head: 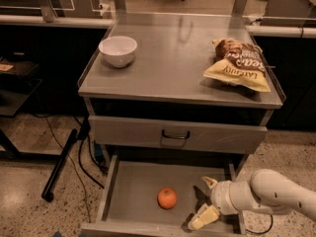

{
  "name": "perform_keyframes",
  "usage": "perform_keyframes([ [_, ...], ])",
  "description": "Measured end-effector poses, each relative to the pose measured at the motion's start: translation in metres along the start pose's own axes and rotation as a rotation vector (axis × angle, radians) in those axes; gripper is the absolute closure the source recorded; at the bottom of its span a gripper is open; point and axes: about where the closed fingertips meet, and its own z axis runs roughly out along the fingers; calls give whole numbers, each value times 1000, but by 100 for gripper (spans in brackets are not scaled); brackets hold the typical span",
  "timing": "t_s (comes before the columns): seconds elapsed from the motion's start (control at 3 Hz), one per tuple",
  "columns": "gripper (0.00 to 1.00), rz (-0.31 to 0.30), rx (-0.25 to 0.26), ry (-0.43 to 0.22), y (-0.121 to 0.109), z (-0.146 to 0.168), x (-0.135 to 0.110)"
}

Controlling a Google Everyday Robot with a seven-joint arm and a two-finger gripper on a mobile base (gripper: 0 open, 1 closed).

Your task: Pick orange from middle drawer and place on counter

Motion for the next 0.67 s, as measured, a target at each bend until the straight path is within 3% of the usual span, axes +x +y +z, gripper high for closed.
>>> perform_keyframes([
  [0.67, 0, 14, -7, -27, 3, 16, 4],
])
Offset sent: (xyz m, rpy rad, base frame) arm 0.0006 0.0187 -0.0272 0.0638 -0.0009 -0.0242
